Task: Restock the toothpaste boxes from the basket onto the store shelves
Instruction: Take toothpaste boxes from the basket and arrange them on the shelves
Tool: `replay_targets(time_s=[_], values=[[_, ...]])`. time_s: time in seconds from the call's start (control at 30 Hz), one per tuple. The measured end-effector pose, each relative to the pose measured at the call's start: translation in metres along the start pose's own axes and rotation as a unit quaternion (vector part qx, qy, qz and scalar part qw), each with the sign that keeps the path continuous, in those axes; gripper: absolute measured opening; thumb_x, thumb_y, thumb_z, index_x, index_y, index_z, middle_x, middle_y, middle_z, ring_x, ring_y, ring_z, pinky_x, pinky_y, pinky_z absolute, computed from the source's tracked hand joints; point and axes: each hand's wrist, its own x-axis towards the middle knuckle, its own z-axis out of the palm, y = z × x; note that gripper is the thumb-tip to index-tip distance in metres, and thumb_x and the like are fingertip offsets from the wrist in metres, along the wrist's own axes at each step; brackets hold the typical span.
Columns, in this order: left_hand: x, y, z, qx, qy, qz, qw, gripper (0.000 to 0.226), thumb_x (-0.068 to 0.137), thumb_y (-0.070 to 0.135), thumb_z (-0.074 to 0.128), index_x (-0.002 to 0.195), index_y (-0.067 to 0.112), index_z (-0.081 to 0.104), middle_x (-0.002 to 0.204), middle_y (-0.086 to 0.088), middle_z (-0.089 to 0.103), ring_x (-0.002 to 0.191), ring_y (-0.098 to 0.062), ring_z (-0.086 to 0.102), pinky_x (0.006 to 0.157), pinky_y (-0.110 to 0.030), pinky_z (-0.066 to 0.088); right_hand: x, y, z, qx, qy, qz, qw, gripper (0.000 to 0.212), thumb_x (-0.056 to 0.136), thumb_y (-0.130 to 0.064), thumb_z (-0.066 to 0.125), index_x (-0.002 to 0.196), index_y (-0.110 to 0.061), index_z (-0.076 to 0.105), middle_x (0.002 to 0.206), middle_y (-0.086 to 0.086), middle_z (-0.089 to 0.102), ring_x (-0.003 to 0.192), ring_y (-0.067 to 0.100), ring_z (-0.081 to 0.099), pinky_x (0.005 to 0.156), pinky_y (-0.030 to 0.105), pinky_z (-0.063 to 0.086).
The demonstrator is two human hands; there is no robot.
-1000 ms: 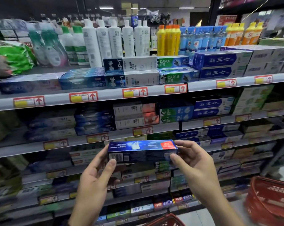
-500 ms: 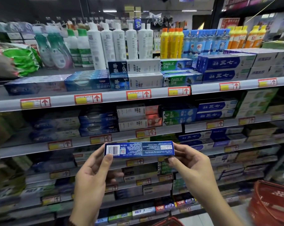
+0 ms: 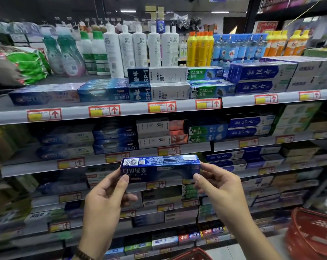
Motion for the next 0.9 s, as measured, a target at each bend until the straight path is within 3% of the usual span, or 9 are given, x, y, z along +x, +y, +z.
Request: replay_targets(time_s=[0.17, 0.33, 0.43, 0.57, 0.9], values=[[0.002, 0.002, 0.001, -0.01, 0.008, -0.014, 1.0, 0.032, 0.085, 0.034, 0.071, 0.117, 0.028, 0.07, 0.099, 0.0, 0.081, 0.069, -0.026, 0.073, 0.064, -0.036, 0.058, 0.001, 0.004, 0.004, 0.022, 0.013, 0.005, 1.0, 0.033, 0.091, -0.01, 0.08, 0.117, -0.031, 0.077, 0.095, 0.005, 0.079, 0.085, 0.027, 0.076, 0.076, 0.036, 0.064], [0.003, 0.001, 0.003, -0.022, 0.008, -0.015, 1.0, 0.035, 0.085, 0.041, 0.069, 0.117, 0.027, 0.069, 0.098, 0.003, 0.08, 0.069, -0.028, 0.07, 0.066, -0.039, 0.055, 0.002, 0.003, 0.007, 0.079, 0.015, 0.02, 0.997, 0.033, 0.093, -0.007, 0.076, 0.122, -0.023, 0.075, 0.099, 0.001, 0.08, 0.091, 0.018, 0.078, 0.076, 0.027, 0.062], [0.003, 0.001, 0.005, -0.023, 0.01, -0.012, 1.0, 0.036, 0.083, 0.044, 0.069, 0.115, 0.027, 0.071, 0.099, 0.0, 0.079, 0.069, -0.028, 0.071, 0.066, -0.041, 0.056, 0.002, 0.002, 0.009, 0.093, 0.009, 0.02, 0.995, 0.034, 0.095, -0.007, 0.074, 0.126, -0.018, 0.073, 0.109, 0.002, 0.081, 0.103, 0.018, 0.078, 0.082, 0.027, 0.063], [0.002, 0.0, 0.008, -0.02, 0.006, -0.008, 1.0, 0.039, 0.082, 0.045, 0.069, 0.115, 0.025, 0.073, 0.104, -0.002, 0.08, 0.076, -0.027, 0.075, 0.07, -0.045, 0.057, 0.002, 0.002, 0.007, 0.112, 0.006, 0.023, 0.993, 0.031, 0.095, -0.004, 0.072, 0.123, -0.017, 0.073, 0.107, 0.005, 0.081, 0.103, 0.021, 0.078, 0.082, 0.027, 0.063], [-0.002, 0.007, 0.003, -0.021, -0.007, -0.018, 1.0, 0.04, 0.092, 0.053, 0.059, 0.11, 0.021, 0.075, 0.108, -0.007, 0.079, 0.083, -0.035, 0.074, 0.068, -0.042, 0.055, 0.011, 0.01, 0.016, 0.243, 0.026, 0.093, 0.965, 0.026, 0.097, -0.005, 0.066, 0.123, -0.004, 0.07, 0.114, 0.019, 0.078, 0.106, 0.039, 0.076, 0.088, 0.044, 0.066]])
